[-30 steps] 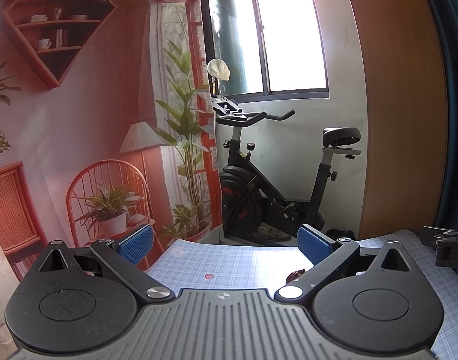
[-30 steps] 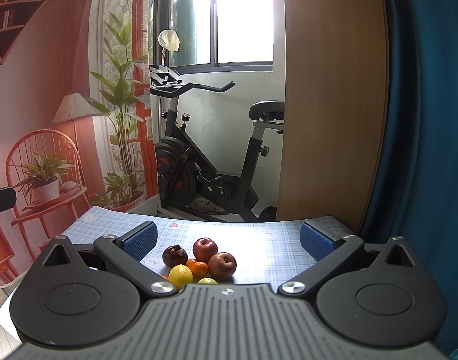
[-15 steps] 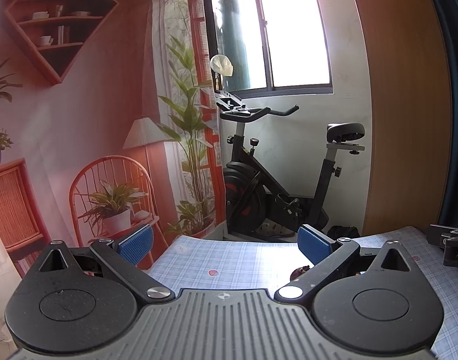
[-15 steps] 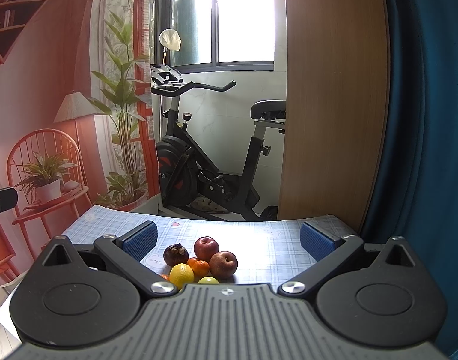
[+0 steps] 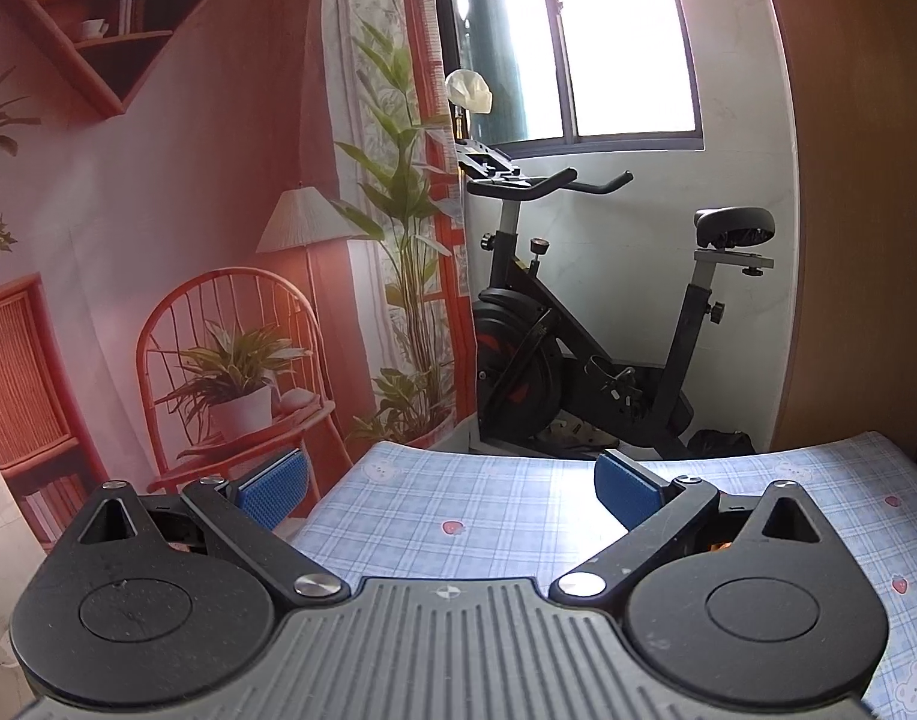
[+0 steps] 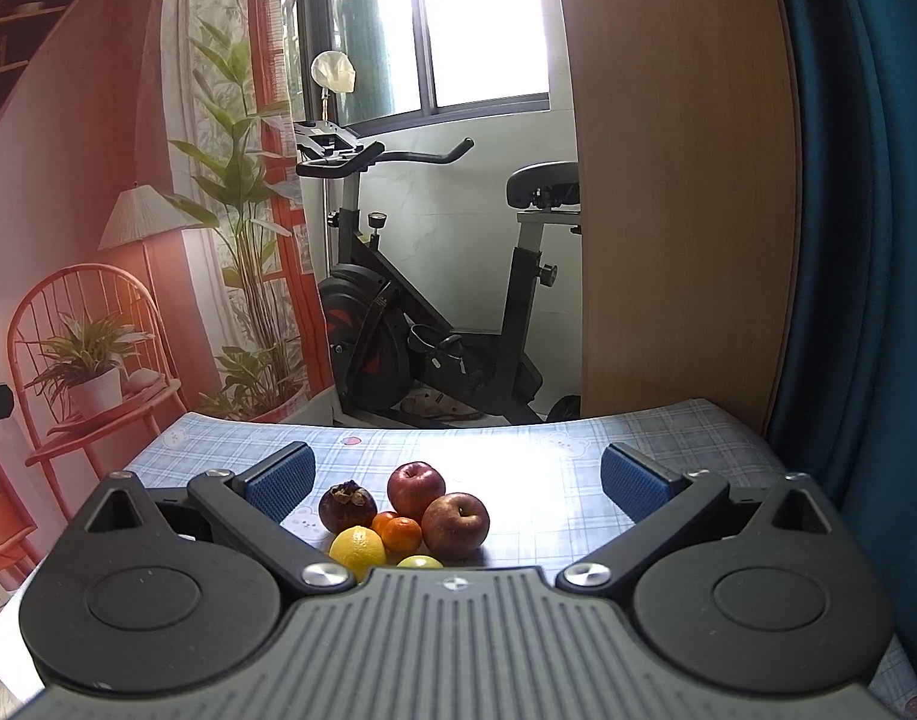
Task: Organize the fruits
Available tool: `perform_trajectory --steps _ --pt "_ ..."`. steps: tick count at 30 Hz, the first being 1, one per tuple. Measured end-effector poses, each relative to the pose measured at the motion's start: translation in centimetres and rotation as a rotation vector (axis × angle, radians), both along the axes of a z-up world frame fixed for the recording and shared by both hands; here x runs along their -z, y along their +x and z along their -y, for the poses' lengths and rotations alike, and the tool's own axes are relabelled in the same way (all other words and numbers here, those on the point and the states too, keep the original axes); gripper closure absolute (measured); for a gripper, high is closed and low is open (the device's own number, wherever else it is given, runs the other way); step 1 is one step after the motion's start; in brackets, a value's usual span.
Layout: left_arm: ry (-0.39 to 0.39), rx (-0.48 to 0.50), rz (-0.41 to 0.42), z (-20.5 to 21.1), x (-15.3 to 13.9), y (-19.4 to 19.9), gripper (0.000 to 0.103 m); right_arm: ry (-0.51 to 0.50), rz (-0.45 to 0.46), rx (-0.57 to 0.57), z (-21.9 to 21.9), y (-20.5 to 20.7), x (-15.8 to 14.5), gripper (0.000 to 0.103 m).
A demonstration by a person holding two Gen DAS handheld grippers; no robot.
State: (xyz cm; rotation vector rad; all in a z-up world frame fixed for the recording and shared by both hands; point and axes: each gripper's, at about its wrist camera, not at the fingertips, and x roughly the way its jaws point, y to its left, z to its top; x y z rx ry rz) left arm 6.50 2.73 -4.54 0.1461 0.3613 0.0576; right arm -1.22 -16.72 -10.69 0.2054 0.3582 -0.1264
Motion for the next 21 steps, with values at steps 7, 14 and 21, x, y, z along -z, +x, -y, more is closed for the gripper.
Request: perform_trajectory --steps 7,14,21 --pt "-0.008 0.043 -0.078 -0.9 3.6 3.4 0.006 -0.018 -0.02 -0.023 0.2 2.4 3.9 0.0" --pt "-0.107 0.112 -0.128 -2.5 6.8 5.7 0.008 -0.025 -0.064 -0.075 0.2 4.4 6.2 0.0" --pt "-0.112 0.142 -0.139 -2.6 8.4 6.9 0.011 -0.121 -0.121 -0.092 0.4 6.0 7.2 0.004"
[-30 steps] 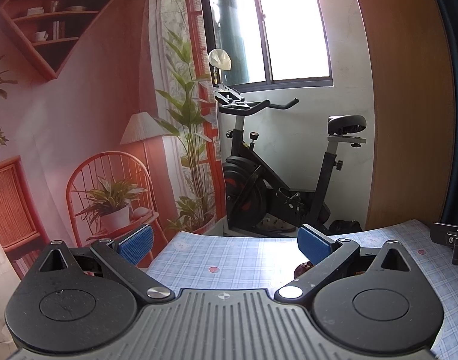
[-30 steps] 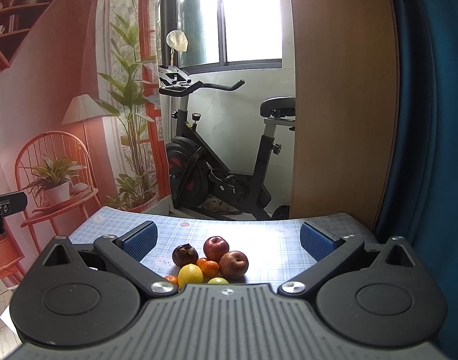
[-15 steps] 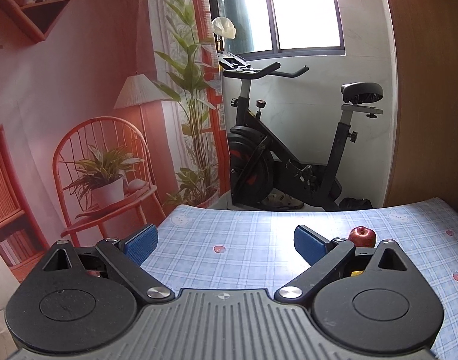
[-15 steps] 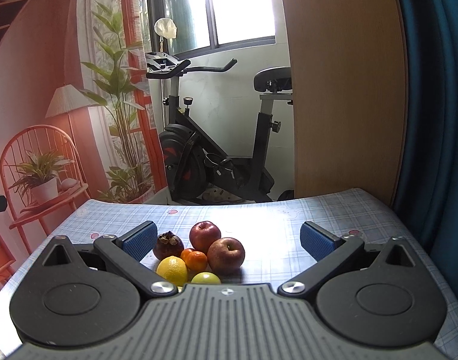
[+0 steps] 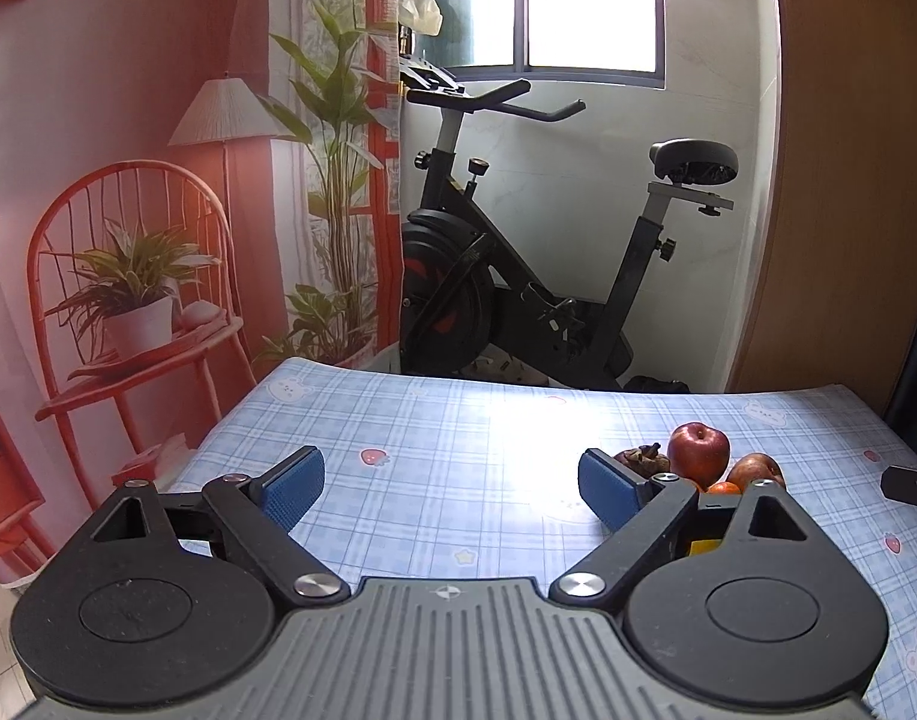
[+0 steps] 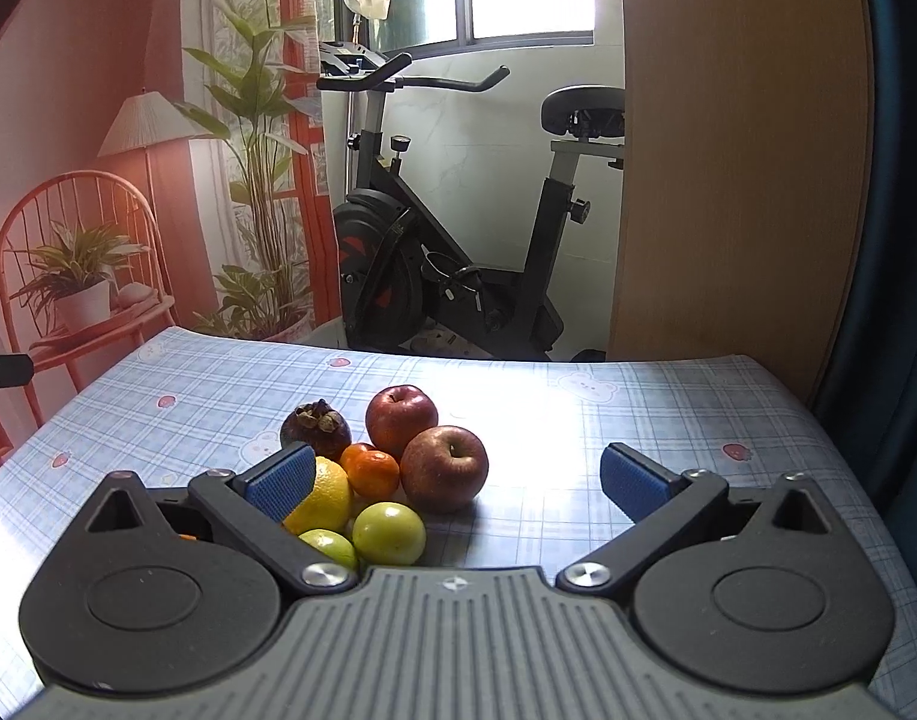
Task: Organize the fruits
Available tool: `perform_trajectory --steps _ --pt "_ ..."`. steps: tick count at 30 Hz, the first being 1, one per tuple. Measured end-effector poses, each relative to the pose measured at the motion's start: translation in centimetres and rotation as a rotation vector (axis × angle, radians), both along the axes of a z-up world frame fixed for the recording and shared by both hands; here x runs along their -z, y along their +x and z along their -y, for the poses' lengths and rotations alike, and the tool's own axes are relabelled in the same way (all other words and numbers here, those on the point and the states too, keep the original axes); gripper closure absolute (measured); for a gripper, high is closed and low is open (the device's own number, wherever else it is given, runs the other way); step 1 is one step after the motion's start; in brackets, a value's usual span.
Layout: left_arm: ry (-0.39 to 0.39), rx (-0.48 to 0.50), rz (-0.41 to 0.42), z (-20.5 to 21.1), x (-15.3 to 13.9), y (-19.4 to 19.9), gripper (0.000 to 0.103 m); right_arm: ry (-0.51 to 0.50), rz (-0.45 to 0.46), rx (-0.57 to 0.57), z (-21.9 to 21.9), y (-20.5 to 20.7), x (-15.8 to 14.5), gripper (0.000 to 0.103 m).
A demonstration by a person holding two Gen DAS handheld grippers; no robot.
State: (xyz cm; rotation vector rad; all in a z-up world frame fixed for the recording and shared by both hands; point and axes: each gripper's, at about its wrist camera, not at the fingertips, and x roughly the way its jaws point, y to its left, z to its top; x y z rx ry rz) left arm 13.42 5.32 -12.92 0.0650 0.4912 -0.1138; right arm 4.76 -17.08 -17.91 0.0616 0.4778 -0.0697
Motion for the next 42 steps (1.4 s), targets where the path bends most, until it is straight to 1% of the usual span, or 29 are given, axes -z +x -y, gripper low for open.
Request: perform_trajectory --steps 1,2,4,6,9,12,14,17,19,20,21,22,23,25,27,28,29,31,33,34,36,37,40,42 --pt "0.01 0.002 -0.025 0.2 0.2 0.5 0.013 -0.022 0.003 -0.004 0.0 0.1 0.2 0.005" --pt "0.007 0.0 -0.033 0.3 0.4 0.8 0.014 -0.042 0.003 -0.005 -0.1 0.2 0.4 0.006" --pt "-0.014 -0.004 -0.038 0.3 0.9 1.0 0.014 -0.065 -0.003 -0.02 -0.1 0.7 1.0 0.006" --pt "-0.014 -0.009 -0.05 0.4 1.4 1.3 0.014 -0.049 -0.007 -0.051 0.2 1.0 1.6 0.006" --pt "0.011 -0.039 -0.046 0.7 2.1 1.4 0.013 -0.023 -0.028 -0.096 0.5 1.5 2.6 0.006" --pt "0.037 -0.046 -0.058 0.8 2.8 1.9 0.012 -0.032 -0.061 -0.113 0.3 2.1 3.9 0.006" --pt "0.034 -0.056 -0.074 0.7 3.3 2.1 0.013 -0.037 -0.088 -0.125 0.1 2.4 4.8 0.006" --pt "0.038 -0.07 -0.119 0.5 4.1 2.6 0.013 -0.015 -0.114 -0.13 0.0 2.8 5.8 0.006" --pt "0.044 -0.066 -0.168 0.4 4.8 3.0 0.014 0.005 -0.128 -0.135 0.0 3.1 6.4 0.006" --pt "0.046 -0.058 -0.185 0.3 5.1 3.1 0.019 0.012 -0.134 -0.14 0.0 3.2 6.6 0.007" --pt "0.048 -0.05 -0.197 0.3 5.4 3.2 0.024 0.015 -0.137 -0.145 -0.1 3.1 6.8 0.01" --pt "0.048 -0.048 -0.209 0.1 5.7 3.2 0.033 0.014 -0.141 -0.149 -0.3 3.1 7.1 0.013" --pt "0.046 -0.05 -0.214 -0.1 5.9 3.3 0.037 0.012 -0.147 -0.154 -0.5 3.2 7.2 0.015" --pt "0.03 -0.055 -0.212 -0.5 6.4 3.2 0.037 0.007 -0.161 -0.162 -0.6 3.4 7.7 0.021" --pt "0.011 -0.046 -0.216 -0.7 6.8 3.2 0.039 0.021 -0.169 -0.177 -0.6 3.5 8.0 0.033" --pt "-0.005 -0.036 -0.208 -0.8 7.0 3.0 0.044 0.029 -0.17 -0.185 -0.6 3.4 8.0 0.037" --pt "-0.017 -0.029 -0.196 -0.9 7.2 2.9 0.051 0.03 -0.17 -0.19 -0.6 3.5 8.2 0.045" --pt "-0.055 0.007 -0.18 -0.9 7.5 2.7 0.051 0.03 -0.178 -0.207 -0.9 3.6 8.4 0.049" --pt "-0.089 0.016 -0.164 -1.0 7.7 2.5 0.052 0.031 -0.181 -0.227 -1.2 3.8 8.7 0.055" --pt "-0.108 0.026 -0.152 -0.8 7.8 2.5 0.052 0.031 -0.185 -0.233 -1.3 4.0 8.8 0.057" --pt "-0.092 0.023 -0.151 -0.6 8.0 2.5 0.052 0.043 -0.194 -0.239 -1.4 4.4 9.0 0.062" --pt "-0.087 0.023 -0.163 -0.3 8.1 2.7 0.054 0.049 -0.197 -0.24 -1.4 4.6 9.1 0.062" --pt "-0.082 0.016 -0.238 -0.1 8.4 3.5 0.054 0.065 -0.213 -0.25 -1.6 5.1 9.5 0.062" --pt "-0.096 0.009 -0.261 -0.4 8.6 3.8 0.054 0.072 -0.223 -0.25 -1.6 5.5 9.7 0.063"
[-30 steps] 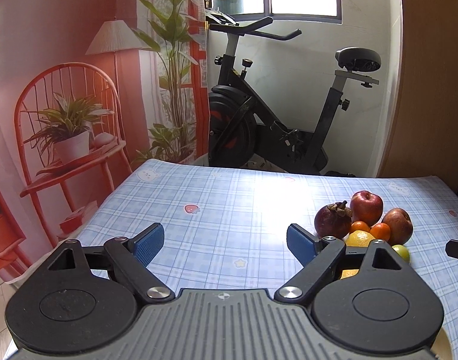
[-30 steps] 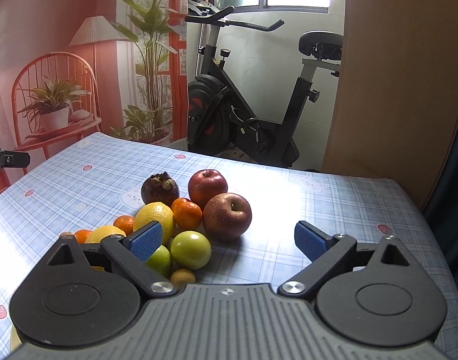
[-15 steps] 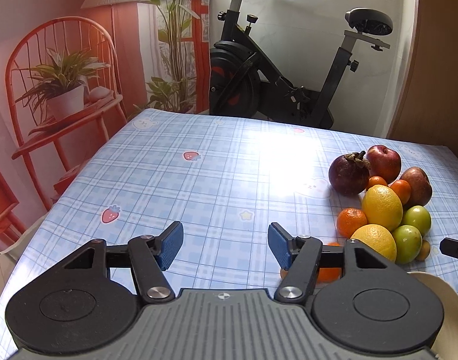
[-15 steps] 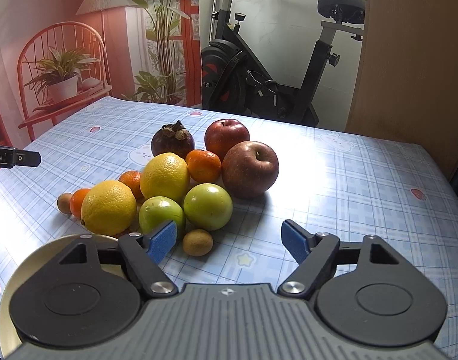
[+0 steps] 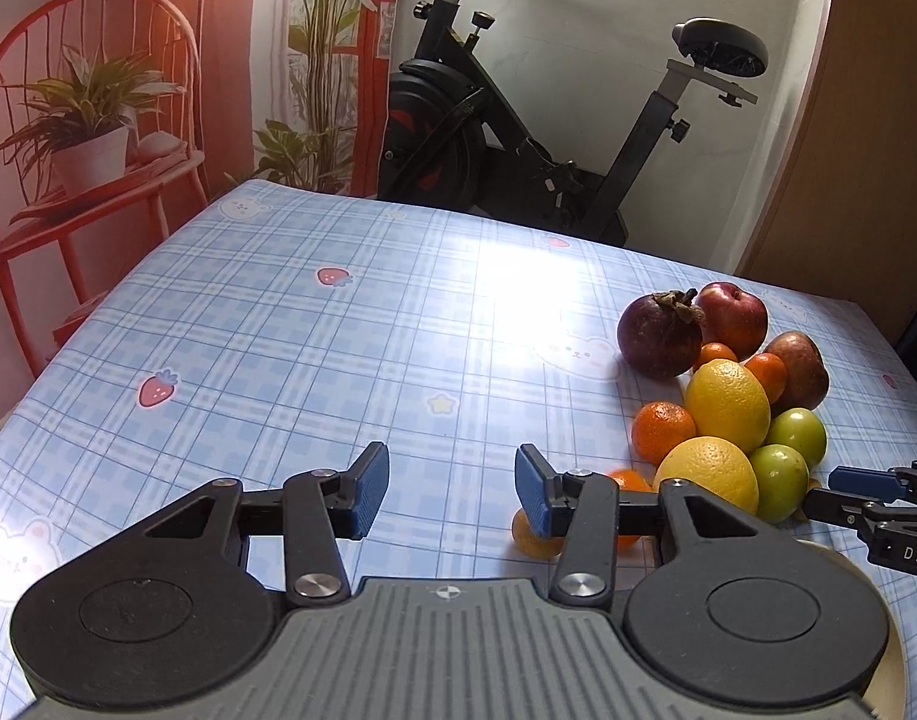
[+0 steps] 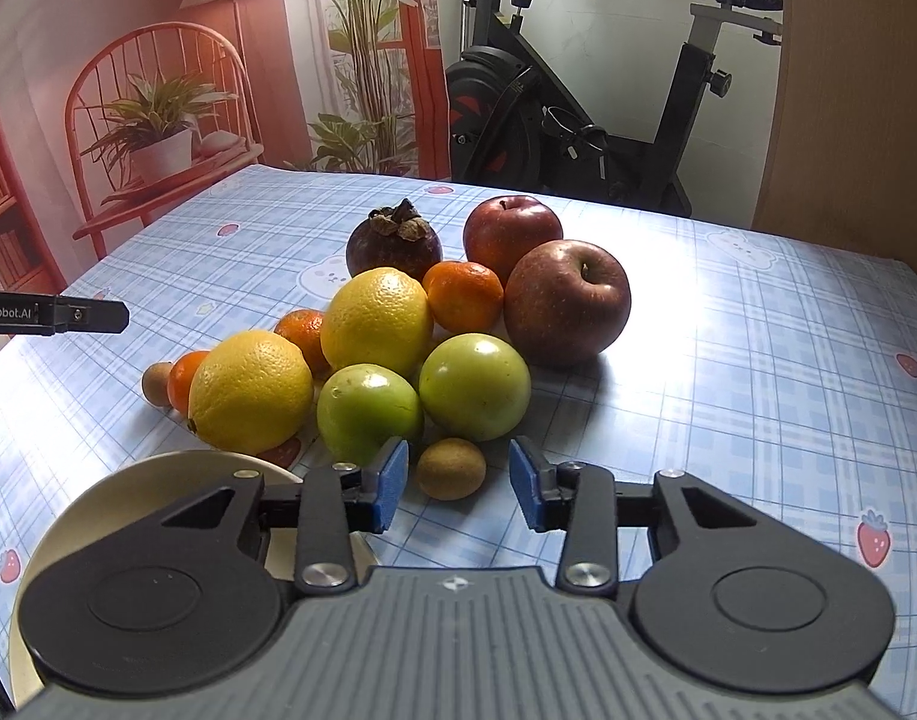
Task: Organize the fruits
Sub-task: 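Grasp a small brown fruit with the left tool while the right tool grasps another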
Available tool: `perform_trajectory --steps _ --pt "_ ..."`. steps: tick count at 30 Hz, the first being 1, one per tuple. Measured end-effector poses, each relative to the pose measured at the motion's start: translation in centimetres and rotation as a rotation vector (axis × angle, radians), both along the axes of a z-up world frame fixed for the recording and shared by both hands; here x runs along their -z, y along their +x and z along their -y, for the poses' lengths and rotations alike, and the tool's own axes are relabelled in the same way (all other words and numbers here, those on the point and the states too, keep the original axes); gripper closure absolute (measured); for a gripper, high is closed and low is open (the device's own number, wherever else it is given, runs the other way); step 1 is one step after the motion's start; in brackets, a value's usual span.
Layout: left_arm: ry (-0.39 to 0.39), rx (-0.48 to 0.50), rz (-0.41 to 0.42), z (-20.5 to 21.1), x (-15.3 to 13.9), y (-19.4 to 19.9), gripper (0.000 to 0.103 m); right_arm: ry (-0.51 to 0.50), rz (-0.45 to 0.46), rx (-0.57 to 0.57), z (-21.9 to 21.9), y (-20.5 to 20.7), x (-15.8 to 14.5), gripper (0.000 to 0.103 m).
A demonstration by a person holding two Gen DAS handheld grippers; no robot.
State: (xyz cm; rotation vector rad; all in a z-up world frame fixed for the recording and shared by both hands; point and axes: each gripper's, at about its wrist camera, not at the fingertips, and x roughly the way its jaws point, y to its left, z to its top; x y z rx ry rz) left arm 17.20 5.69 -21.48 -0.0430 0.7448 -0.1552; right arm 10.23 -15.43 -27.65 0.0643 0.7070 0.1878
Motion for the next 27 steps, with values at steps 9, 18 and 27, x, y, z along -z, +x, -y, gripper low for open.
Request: perform_trajectory --steps 9,18,27 --pt "-0.015 0.041 -0.043 -0.1 0.7 -0.1 0.049 0.055 -0.04 0.011 0.6 0.5 0.9 0.073" --pt "0.017 0.167 -0.04 2.1 1.0 -0.4 0.054 0.055 -0.022 0.026 0.7 -0.2 0.3 0.073" --pt "-0.098 0.107 -0.096 1.0 2.3 0.3 0.067 0.074 -0.016 0.052 1.3 -0.8 -0.2 0.073"
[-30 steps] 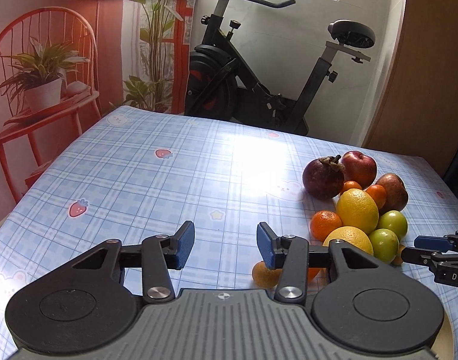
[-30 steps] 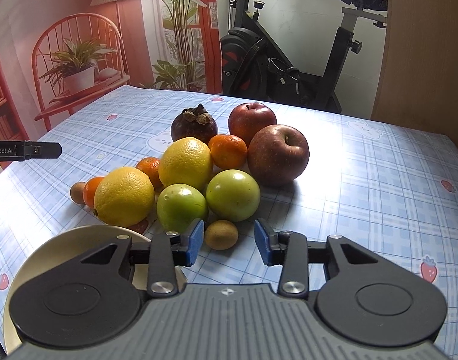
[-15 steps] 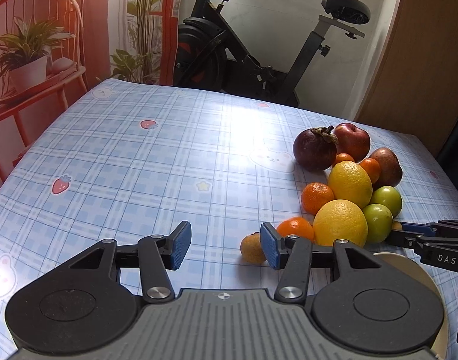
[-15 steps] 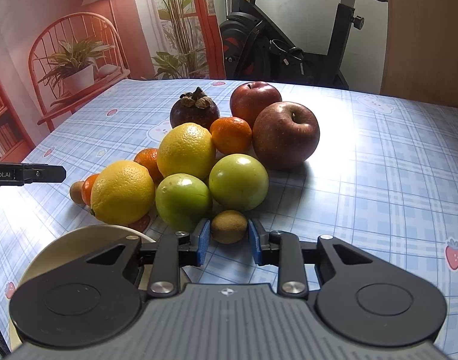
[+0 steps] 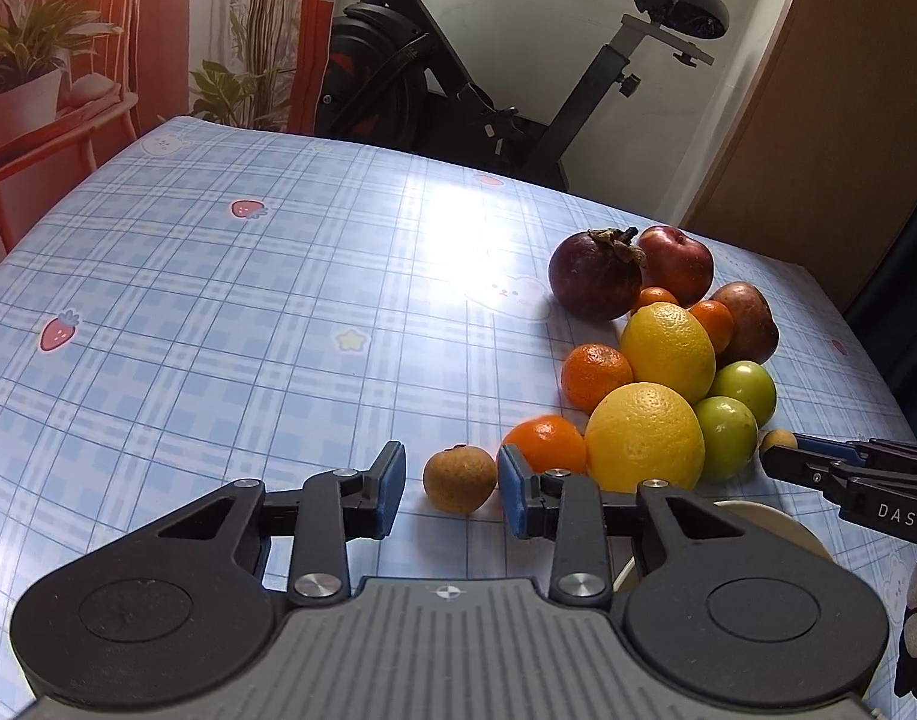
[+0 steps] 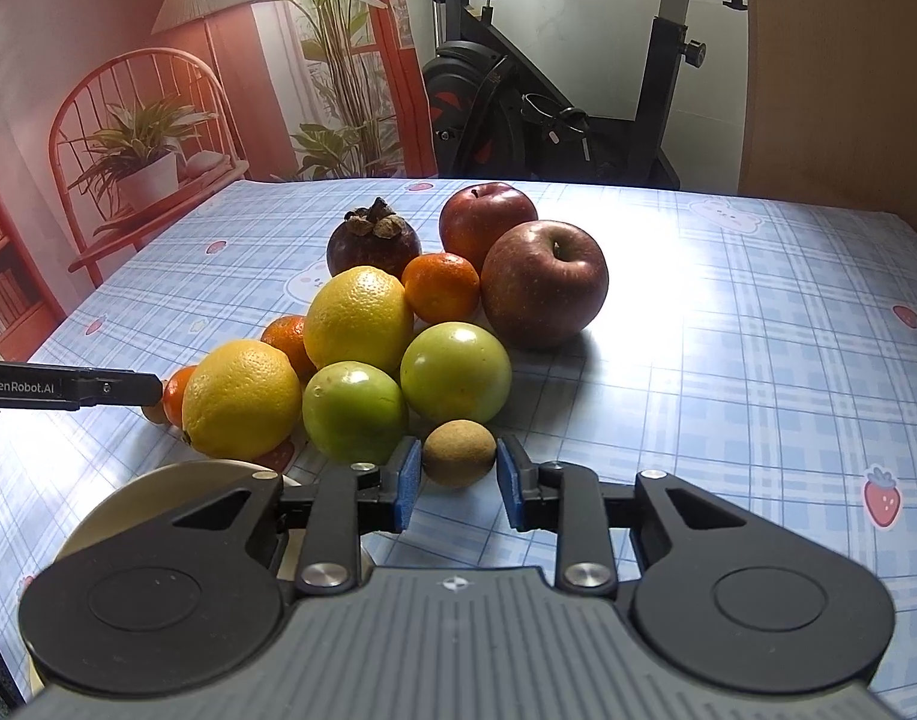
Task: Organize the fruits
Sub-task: 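Grasp a small brown fruit with the left tool while the right tool grasps another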
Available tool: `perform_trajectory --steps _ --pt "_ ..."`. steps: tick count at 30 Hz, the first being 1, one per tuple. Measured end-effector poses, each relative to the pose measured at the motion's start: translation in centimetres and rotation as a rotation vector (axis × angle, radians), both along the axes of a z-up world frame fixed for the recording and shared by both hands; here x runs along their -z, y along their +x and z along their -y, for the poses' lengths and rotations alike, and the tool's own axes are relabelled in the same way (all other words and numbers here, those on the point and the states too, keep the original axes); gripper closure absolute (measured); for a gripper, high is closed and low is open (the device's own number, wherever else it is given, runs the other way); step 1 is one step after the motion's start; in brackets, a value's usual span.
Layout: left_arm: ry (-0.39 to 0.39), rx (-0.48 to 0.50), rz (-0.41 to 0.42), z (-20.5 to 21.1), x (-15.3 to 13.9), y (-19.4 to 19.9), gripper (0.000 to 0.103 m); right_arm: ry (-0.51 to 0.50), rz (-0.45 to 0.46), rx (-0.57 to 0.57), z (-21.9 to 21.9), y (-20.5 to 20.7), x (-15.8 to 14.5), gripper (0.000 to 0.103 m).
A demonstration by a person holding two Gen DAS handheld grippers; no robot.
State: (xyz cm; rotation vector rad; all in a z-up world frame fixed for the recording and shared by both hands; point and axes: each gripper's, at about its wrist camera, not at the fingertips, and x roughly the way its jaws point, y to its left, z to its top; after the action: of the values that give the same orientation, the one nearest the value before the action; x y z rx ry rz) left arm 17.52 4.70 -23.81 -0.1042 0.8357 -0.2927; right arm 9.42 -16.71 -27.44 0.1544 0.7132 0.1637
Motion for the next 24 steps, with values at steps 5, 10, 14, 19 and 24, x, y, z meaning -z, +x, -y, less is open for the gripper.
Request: perform_trajectory --steps 5,10,14,19,24 --pt "-0.011 -0.003 0.012 0.1 0.1 0.2 0.077 -0.005 0.004 -0.002 -0.2 0.0 -0.2 0.073" --pt "-0.027 -0.006 -0.001 0.1 0.3 0.0 0.073 -0.005 0.005 -0.005 -0.3 0.0 -0.3 0.073" --pt "-0.026 -0.008 -0.009 -0.1 0.8 0.0 0.073 -0.006 0.009 -0.006 -0.3 -0.1 -0.5 0.073" --pt "0.002 -0.012 0.022 0.0 0.5 -0.5 0.073 -0.006 0.008 -0.006 -0.4 -0.1 -0.6 0.073" --pt "0.026 -0.023 0.068 -0.1 -1.0 -1.2 0.073 -0.001 0.017 -0.009 -0.5 -0.5 -0.9 0.073"
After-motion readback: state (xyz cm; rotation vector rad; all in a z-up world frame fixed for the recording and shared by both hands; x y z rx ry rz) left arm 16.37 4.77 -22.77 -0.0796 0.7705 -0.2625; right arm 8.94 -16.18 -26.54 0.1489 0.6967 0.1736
